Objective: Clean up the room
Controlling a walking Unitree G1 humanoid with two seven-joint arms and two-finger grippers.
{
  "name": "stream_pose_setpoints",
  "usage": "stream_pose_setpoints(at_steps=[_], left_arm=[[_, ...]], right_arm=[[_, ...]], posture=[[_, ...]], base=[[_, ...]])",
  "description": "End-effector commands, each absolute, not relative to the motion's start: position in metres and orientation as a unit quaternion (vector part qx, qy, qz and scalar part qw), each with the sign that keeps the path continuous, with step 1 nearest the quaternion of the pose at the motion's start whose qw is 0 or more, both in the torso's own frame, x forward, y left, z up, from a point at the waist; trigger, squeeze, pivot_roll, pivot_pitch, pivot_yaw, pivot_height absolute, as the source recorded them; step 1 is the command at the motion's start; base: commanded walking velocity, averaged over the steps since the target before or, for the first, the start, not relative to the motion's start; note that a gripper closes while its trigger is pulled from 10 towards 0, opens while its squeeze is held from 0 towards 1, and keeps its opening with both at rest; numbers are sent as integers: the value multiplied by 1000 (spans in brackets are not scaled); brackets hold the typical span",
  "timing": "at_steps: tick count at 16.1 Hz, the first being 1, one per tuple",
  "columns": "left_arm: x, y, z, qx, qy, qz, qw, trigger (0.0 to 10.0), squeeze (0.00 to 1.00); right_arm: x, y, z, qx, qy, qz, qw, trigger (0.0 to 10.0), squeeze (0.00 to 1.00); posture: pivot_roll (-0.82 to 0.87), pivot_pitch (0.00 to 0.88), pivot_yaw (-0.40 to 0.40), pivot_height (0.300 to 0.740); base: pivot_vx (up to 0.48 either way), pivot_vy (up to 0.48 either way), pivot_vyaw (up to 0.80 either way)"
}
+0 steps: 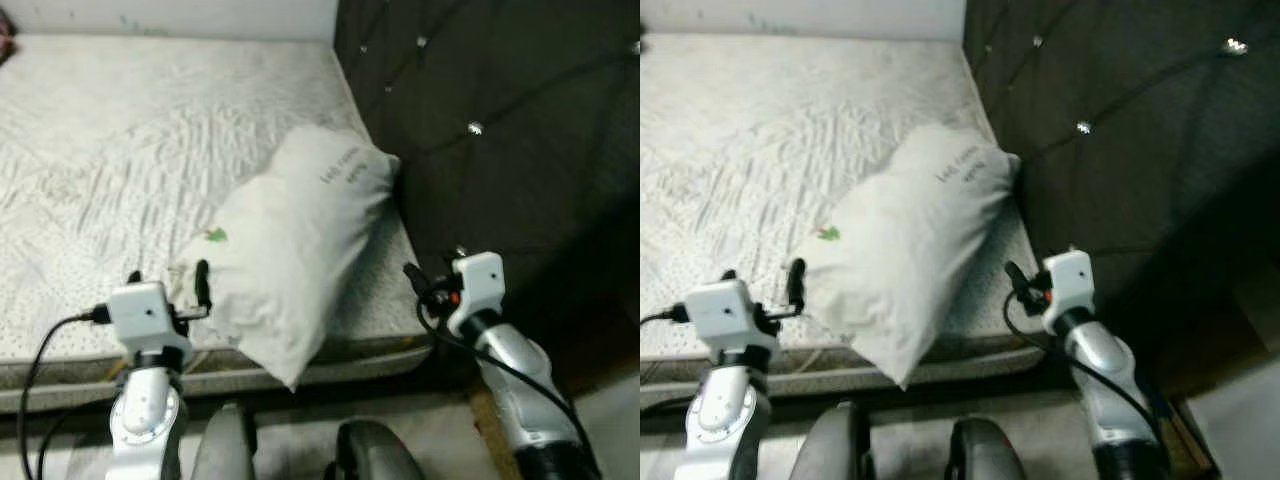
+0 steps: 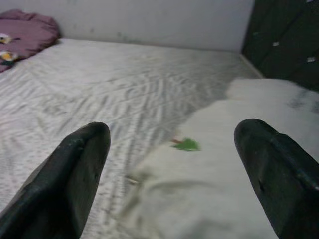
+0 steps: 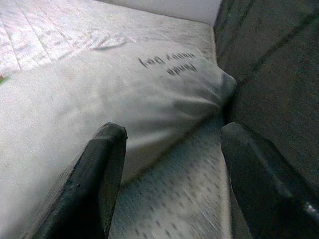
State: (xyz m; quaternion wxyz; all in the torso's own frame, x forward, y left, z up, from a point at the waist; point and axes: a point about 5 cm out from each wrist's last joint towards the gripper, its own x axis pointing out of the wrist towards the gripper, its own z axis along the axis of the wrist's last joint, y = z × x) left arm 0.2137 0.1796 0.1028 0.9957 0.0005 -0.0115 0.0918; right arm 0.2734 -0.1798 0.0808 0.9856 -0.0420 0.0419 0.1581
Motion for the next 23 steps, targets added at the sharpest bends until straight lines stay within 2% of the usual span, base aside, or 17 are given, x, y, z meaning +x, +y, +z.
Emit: stream_pose_setpoints(at_steps=[1, 8, 16, 19, 23], left_arm=[[214, 183, 104, 6, -11, 97, 995, 10000, 0], [213, 188, 104, 30, -3, 122, 992, 10000, 0], [215, 202, 105, 28, -4, 155, 988, 10000, 0], [218, 202, 109, 49, -10, 158, 986, 10000, 0], [216, 208, 125, 78, -26, 162, 983, 10000, 0]], right_arm=[[275, -176, 83, -43, 39, 166, 984, 10000, 0], [282, -173, 87, -38, 35, 175, 983, 10000, 0], [293, -159, 87, -27, 35, 194, 980, 10000, 0], [299, -153, 85, -31, 46, 206, 977, 10000, 0], [311, -131, 101, -31, 21, 229, 973, 10000, 0]], posture=[[11, 119, -80, 670], [20, 117, -83, 665], [39, 113, -84, 575], [51, 114, -86, 575], [59, 170, -103, 575]], base=[[364, 0, 0], [34, 0, 0], [0, 0, 0], [0, 0, 0], [0, 0, 0]])
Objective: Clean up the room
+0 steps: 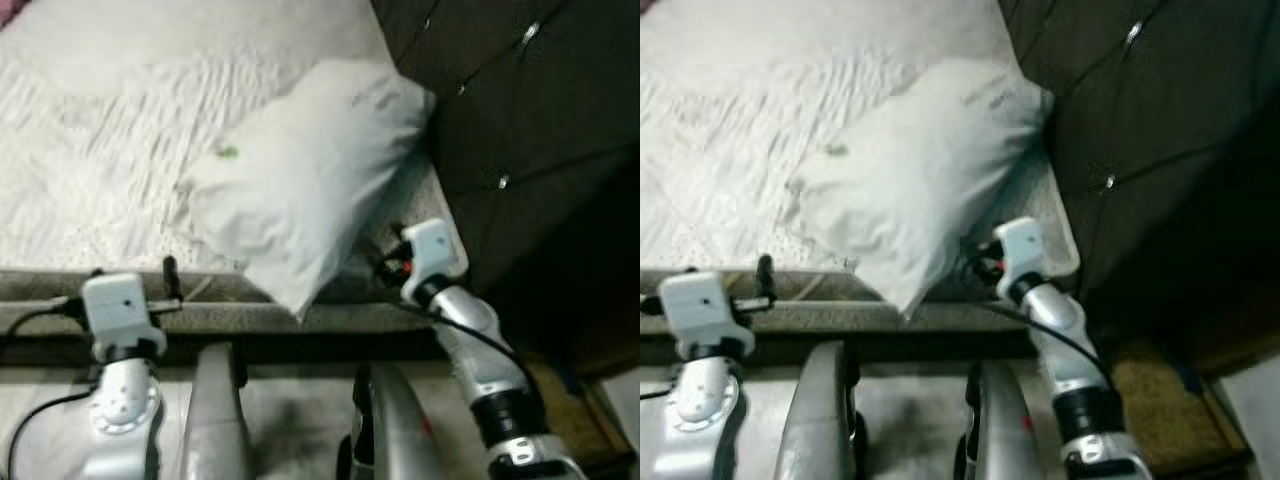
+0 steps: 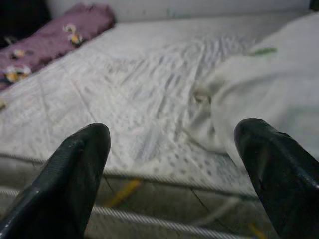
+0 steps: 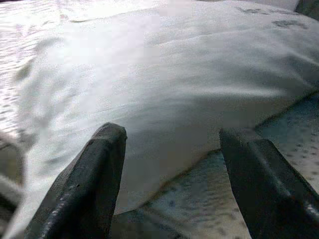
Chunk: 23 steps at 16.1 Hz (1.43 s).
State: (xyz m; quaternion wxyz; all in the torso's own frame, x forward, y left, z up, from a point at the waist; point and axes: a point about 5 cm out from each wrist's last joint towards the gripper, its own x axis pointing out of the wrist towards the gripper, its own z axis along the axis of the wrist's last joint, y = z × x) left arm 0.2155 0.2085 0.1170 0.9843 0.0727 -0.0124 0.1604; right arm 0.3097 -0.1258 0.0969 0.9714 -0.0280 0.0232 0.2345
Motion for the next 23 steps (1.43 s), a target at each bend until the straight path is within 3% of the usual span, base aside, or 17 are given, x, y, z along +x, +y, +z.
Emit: stream_pose_setpoints(at_steps=[1, 5, 11, 13, 15, 16, 23], left_arm=[[212, 213, 128, 80, -25, 173, 981, 10000, 0], [202, 218, 113, 83, 11, 189, 978, 10000, 0], [179, 227, 92, 96, 84, 207, 970, 10000, 0], [171, 224, 92, 76, 88, 188, 975, 10000, 212], [164, 230, 91, 103, 95, 210, 968, 10000, 125], [160, 232, 91, 110, 100, 220, 964, 10000, 0], [145, 236, 94, 120, 113, 234, 958, 10000, 0]], right_arm=[[312, -126, 102, -30, 18, 238, 971, 10000, 0], [313, -114, 98, -28, 32, 271, 962, 10000, 0], [303, -91, 74, -64, 99, 376, 919, 10000, 0], [307, -79, 72, -81, 101, 393, 910, 10000, 0], [312, -64, 74, -84, 100, 406, 905, 10000, 0], [316, -54, 77, -84, 100, 405, 905, 10000, 0], [336, 1, 104, -47, 87, 401, 911, 10000, 0]], posture=[[65, 170, -103, 575], [83, 171, -108, 575], [132, 166, -104, 516], [146, 167, -107, 516], [177, 168, -111, 516], [198, 173, -114, 516], [239, 189, -124, 516]], base=[[0, 0, 0], [0, 0, 0], [0, 0, 72], [0, 0, 0], [0, 0, 0], [0, 0, 0], [0, 0, 0]])
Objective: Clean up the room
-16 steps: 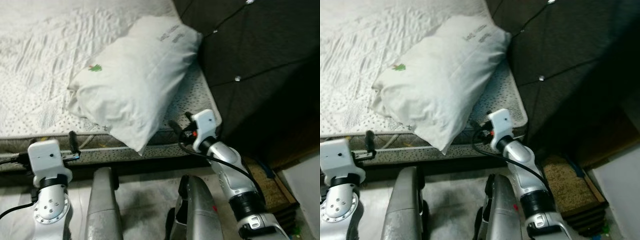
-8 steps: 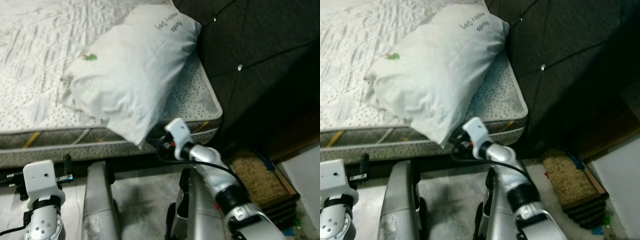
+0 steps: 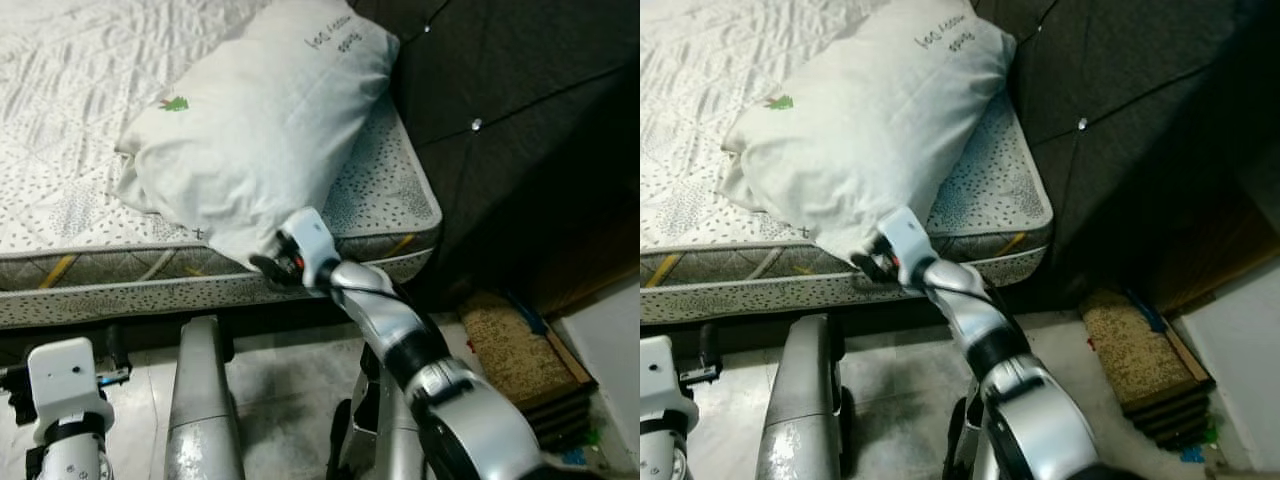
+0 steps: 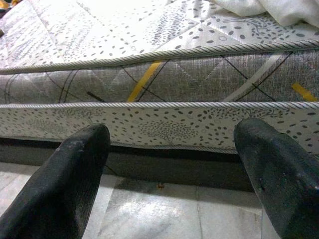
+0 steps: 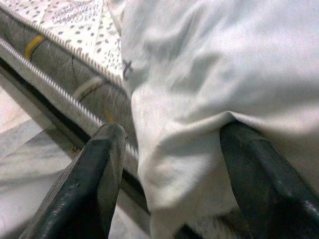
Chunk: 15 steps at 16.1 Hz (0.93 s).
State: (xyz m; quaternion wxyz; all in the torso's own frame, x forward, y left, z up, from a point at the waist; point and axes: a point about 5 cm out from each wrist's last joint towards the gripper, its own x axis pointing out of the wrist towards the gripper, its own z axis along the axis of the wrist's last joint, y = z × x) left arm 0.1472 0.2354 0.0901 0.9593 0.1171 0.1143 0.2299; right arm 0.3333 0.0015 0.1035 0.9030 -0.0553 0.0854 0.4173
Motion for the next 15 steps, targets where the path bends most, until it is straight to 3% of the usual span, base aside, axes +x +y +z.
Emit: stream_pose_setpoints(at_steps=[1, 4, 10, 12, 15], left_arm=[[145, 235, 94, 121, 113, 235, 958, 10000, 0], [141, 234, 96, 121, 113, 243, 956, 10000, 0], [131, 233, 94, 117, 121, 261, 950, 10000, 0], [134, 233, 93, 115, 120, 257, 952, 10000, 0], [145, 231, 93, 113, 116, 240, 957, 10000, 0]], right_arm=[[339, 2, 106, -46, 88, 386, 917, 10000, 0], [350, -5, 108, -41, 109, 302, 946, 10000, 0], [355, -29, 97, -81, 144, 334, 928, 10000, 0], [350, -58, 83, -98, 195, 401, 890, 10000, 0], [359, -94, 84, -148, 203, 347, 904, 10000, 0]], posture=[[241, 190, -128, 516], [253, 204, -144, 516], [247, 215, -162, 516], [225, 208, -148, 516], [203, 202, -132, 516]], base=[[0, 0, 0], [0, 0, 0], [0, 0, 0], [0, 0, 0], [0, 0, 0]])
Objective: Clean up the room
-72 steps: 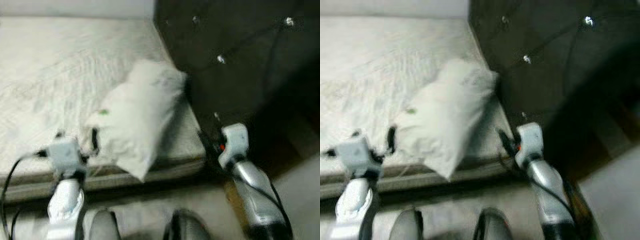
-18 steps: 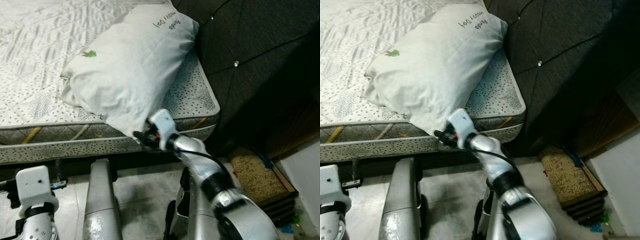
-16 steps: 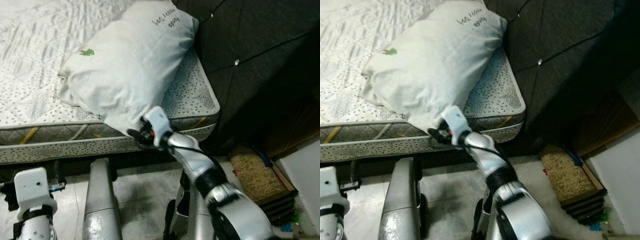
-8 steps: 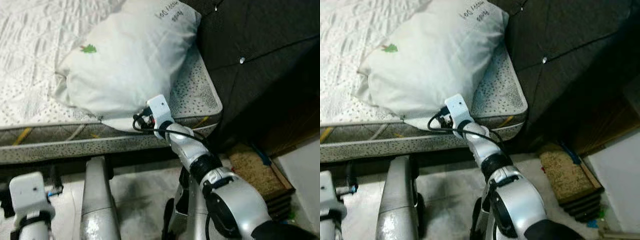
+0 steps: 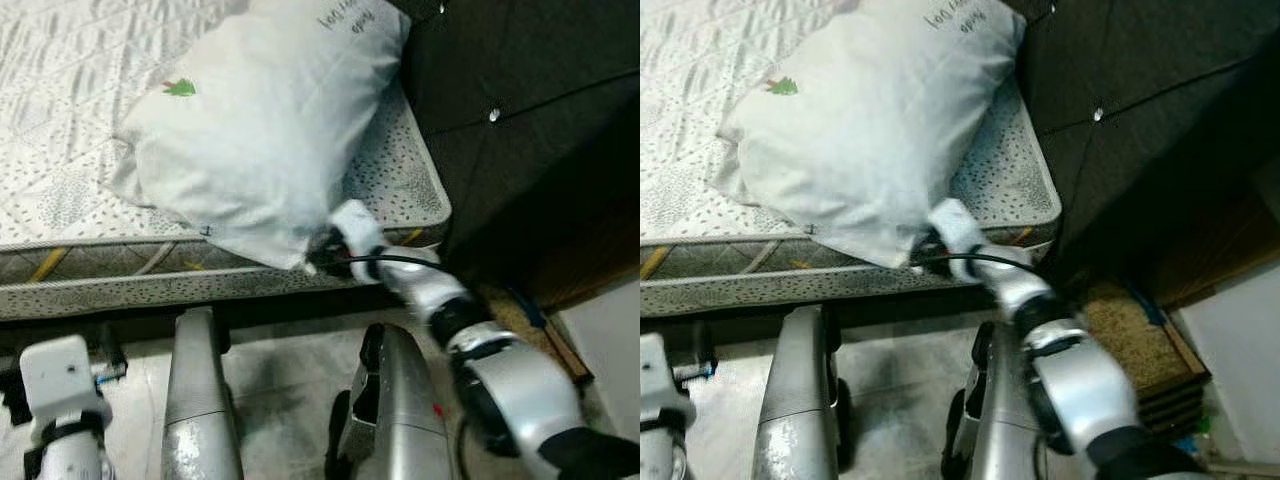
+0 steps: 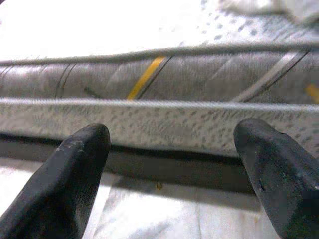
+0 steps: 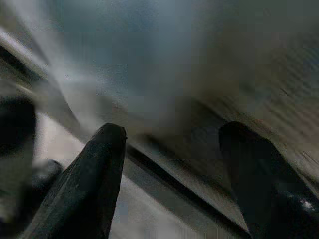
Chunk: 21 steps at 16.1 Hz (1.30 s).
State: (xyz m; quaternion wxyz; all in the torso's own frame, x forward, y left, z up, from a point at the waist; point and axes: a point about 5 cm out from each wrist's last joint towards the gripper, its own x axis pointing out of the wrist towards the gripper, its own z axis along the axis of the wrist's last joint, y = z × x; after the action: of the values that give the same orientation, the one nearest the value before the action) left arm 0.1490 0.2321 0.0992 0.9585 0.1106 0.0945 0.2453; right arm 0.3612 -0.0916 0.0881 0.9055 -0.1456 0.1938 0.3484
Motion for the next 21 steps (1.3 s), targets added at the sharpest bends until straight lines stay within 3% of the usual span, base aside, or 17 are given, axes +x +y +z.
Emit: stream_pose_setpoints(at_steps=[1, 2, 6, 9, 11, 18, 19, 20, 21], left_arm=[[148, 231, 93, 113, 114, 236, 958, 10000, 0], [151, 230, 93, 113, 113, 232, 960, 10000, 0], [150, 235, 95, 118, 112, 235, 958, 10000, 0], [151, 236, 94, 118, 112, 237, 958, 10000, 0], [153, 233, 92, 114, 114, 233, 959, 10000, 0], [158, 233, 93, 114, 108, 229, 961, 10000, 0], [158, 232, 93, 114, 107, 229, 961, 10000, 0], [159, 232, 93, 112, 107, 230, 961, 10000, 0], [161, 231, 92, 110, 105, 230, 961, 10000, 0]], right_arm=[[364, -98, 88, -155, 192, 321, 914, 10000, 0], [369, -98, 95, -149, 177, 292, 928, 10000, 0], [366, -89, 94, -173, 173, 317, 916, 10000, 0], [365, -76, 101, -94, 161, 358, 915, 10000, 0], [368, -61, 117, 9, 137, 380, 915, 10000, 0], [355, -4, 124, 69, 97, 392, 912, 9922, 0], [353, 3, 127, 89, 92, 395, 910, 3098, 0], [349, 13, 129, 99, 85, 401, 907, 0, 0], [348, 20, 133, 103, 74, 389, 913, 0, 0]], posture=[[200, 200, -127, 516], [200, 197, -122, 516], [221, 193, -124, 516], [219, 191, -128, 516], [215, 187, -124, 516], [222, 174, -126, 516], [222, 173, -126, 516], [223, 166, -130, 516], [223, 160, -132, 516]], base=[[0, 0, 0], [0, 0, 0], [0, 0, 0], [0, 0, 0], [0, 0, 0], [0, 0, 0], [0, 0, 0], [0, 0, 0], [0, 0, 0]])
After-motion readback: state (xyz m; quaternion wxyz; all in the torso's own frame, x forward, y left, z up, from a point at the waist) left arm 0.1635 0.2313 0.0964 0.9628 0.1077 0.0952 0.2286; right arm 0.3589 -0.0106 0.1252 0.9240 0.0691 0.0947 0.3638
